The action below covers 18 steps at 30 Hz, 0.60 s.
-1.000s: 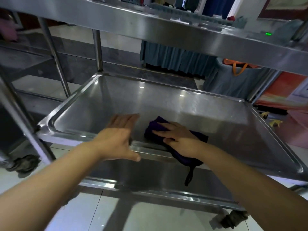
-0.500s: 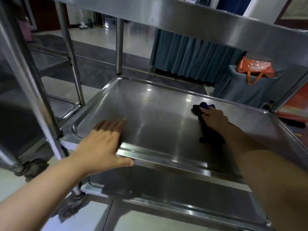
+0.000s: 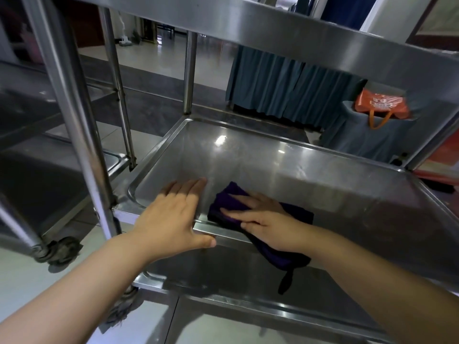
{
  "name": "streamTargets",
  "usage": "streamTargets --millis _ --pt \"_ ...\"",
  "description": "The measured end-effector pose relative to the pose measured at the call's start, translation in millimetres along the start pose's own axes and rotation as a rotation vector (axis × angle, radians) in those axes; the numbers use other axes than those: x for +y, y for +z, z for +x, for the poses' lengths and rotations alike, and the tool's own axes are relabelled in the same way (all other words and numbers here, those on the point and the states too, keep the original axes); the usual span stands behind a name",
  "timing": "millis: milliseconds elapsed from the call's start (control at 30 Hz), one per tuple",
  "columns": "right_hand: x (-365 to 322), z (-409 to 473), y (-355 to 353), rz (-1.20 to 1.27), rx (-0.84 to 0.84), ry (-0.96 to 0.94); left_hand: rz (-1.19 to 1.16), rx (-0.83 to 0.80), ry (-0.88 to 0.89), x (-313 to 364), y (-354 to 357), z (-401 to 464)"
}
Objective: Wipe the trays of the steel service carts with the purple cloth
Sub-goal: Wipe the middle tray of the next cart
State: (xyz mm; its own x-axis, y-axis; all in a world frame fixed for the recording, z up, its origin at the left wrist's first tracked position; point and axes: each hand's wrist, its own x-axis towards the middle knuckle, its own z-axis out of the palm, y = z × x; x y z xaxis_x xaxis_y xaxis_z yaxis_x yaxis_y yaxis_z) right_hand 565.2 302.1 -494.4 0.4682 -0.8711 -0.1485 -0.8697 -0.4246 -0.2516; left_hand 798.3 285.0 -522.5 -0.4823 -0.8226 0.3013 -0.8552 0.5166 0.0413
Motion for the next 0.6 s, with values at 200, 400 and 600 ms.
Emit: streamTargets --millis 200,400,600 --pt "35 37 -11 -0.055 0.082 0.058 0.051 -0.005 0.041 -49 -1 -32" --pt "100 108 -30 -0.093 0.265 0.393 -0.063 0.101 0.040 -57 9 -42" --pt "72 137 -26 -0.226 0.291 0.446 -0.264 0.439 -0.003 -67 24 -60"
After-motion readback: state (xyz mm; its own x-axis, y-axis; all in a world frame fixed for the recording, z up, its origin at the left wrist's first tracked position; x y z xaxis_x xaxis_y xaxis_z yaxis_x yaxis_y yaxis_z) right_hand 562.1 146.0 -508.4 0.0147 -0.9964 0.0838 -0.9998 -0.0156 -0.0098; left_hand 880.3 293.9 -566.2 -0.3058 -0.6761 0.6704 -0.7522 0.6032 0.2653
